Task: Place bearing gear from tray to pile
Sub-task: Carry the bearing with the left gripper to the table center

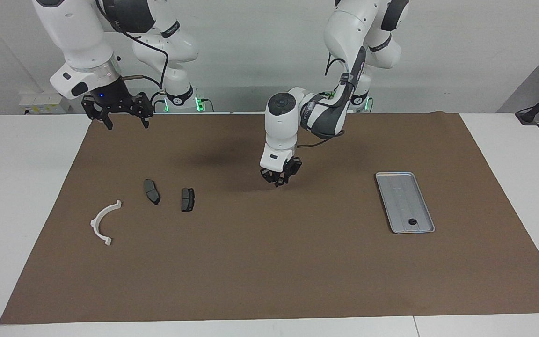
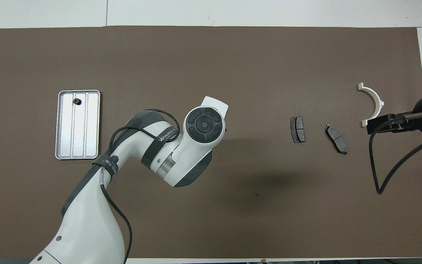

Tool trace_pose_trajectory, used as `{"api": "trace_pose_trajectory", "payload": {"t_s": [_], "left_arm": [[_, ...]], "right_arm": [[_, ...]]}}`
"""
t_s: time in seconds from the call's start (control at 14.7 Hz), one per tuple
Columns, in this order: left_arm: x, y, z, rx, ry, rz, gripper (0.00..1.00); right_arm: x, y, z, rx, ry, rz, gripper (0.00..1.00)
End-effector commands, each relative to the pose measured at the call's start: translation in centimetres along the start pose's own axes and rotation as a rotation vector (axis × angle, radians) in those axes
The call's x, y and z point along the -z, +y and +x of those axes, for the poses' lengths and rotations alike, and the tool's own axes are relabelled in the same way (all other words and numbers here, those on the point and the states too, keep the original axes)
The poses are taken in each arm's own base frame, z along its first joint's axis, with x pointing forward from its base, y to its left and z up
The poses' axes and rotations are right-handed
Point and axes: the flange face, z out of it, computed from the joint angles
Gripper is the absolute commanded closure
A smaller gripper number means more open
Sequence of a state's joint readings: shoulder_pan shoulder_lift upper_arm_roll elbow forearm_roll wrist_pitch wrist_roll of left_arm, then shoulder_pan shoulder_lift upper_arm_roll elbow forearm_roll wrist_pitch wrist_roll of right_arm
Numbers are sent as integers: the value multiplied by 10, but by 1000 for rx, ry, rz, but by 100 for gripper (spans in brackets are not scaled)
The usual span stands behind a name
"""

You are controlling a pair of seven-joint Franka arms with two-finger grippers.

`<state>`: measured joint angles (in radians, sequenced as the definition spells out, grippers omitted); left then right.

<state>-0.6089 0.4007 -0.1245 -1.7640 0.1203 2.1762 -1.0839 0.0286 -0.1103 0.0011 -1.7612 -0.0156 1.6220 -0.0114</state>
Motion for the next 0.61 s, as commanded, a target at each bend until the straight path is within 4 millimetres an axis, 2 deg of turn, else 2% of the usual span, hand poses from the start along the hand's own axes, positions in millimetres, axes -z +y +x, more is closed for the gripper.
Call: {"api": "trace_pose_trajectory", "payload": {"t_s": [0.0, 0.54], "left_arm": [[-21, -8, -9, 7, 26, -4, 100], [-41, -17, -24, -20, 34, -4, 100]], "right_arm": [[-4, 4, -9, -15, 13, 1, 0], [-11, 4, -6, -12, 29, 1, 0]]}}
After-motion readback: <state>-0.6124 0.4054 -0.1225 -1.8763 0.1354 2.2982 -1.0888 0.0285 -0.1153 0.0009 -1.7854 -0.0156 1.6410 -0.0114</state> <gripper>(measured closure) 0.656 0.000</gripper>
